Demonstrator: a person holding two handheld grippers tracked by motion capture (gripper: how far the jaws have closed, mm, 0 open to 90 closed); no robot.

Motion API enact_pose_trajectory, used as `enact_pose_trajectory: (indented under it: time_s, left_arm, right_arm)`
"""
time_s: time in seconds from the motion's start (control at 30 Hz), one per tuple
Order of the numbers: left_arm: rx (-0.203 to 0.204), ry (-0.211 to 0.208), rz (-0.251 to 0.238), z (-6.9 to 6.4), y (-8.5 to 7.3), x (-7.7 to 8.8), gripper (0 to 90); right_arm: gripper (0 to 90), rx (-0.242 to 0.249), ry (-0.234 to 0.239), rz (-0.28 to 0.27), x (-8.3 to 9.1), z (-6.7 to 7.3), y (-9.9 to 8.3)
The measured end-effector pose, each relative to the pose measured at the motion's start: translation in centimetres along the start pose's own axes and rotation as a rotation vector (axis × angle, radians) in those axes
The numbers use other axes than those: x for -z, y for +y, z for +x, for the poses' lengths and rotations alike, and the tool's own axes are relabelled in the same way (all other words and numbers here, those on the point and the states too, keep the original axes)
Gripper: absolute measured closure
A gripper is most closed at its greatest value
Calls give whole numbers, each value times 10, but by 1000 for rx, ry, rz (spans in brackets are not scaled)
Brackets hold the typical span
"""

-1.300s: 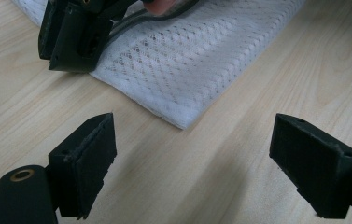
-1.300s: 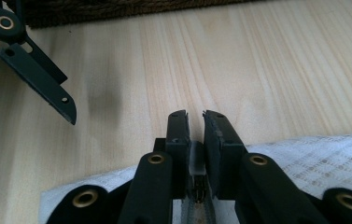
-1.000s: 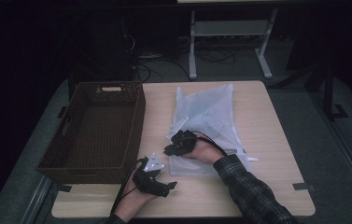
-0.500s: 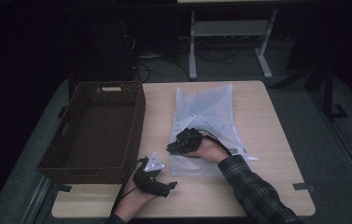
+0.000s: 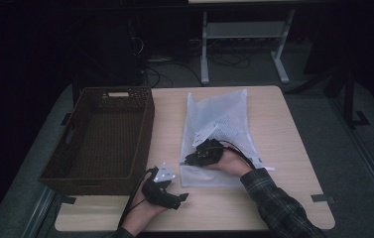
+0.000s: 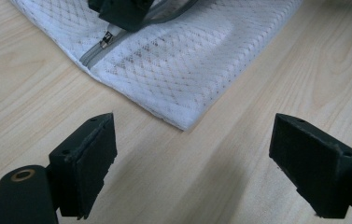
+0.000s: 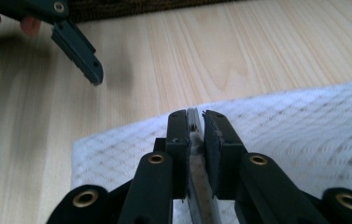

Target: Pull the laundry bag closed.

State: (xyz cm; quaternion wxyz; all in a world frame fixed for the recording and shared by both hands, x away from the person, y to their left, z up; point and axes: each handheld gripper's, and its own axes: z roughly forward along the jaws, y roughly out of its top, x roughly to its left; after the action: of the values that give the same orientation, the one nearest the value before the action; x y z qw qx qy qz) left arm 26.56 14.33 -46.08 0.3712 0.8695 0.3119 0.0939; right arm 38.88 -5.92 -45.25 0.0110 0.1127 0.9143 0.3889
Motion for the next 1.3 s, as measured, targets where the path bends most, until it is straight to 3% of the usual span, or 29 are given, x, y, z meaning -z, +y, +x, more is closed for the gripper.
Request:
enact_pose_trajectory:
  time_s: [0.27, 0.4, 0.6, 0.77, 0.93, 1.13, 1.3]
  left_arm:
    - [-1, -4, 3, -1, 0, -2, 150]
    - [-2, -4, 0, 0, 0, -1, 151]
    - [-3, -3, 2, 0, 0, -1, 152]
    - [-5, -3, 1, -1, 0, -2, 152]
    - [-8, -4, 1, -1, 1, -3, 153]
    - [-5, -1, -11, 0, 5, -4, 156]
    - [2, 1, -46, 4, 13, -1, 174]
  right_arm:
    - [525, -2, 0, 11, -4, -1, -7]
    - [512, -3, 0, 22, -8, -5, -11]
    - [586, 5, -12, -3, -9, -7, -20]
    - [738, 2, -32, -26, -7, -7, -24]
    - [845, -15, -16, -44, -6, -9, -28]
    - [875, -25, -21, -61, -4, -7, -30]
    - [876, -34, -30, -126, 11, -5, -28]
